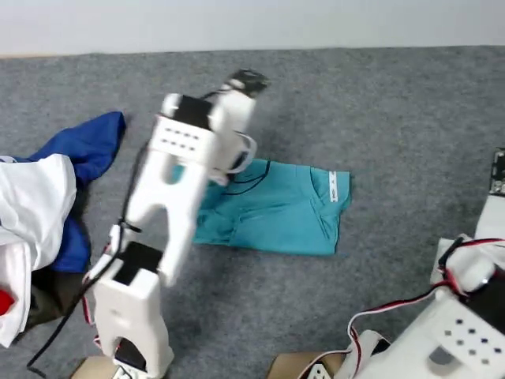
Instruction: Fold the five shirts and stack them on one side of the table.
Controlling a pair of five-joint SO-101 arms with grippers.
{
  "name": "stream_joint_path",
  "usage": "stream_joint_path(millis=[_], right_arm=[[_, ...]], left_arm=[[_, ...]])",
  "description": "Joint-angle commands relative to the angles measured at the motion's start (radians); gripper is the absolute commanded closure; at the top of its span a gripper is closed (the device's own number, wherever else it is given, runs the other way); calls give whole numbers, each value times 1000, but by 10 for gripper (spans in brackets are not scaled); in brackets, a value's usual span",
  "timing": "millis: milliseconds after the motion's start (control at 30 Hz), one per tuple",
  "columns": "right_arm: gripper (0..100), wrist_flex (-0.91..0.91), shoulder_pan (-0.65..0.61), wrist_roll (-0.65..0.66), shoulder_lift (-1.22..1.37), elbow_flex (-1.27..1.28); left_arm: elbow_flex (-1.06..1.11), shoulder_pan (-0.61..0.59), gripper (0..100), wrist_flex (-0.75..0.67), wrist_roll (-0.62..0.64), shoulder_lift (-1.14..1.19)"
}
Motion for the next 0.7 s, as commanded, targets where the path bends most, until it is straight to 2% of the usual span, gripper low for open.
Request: stream_joint_path(millis=[0,200,667], right_arm=[[725,36,-7,-8,-13,35],[725,35,-7,-8,-13,54],[725,38,-5,-6,-15,49]], left_arm=[[-18,114,995,23,64,-60],[-168,227,995,21,133,-23],[-570,354,995,21,176,344]])
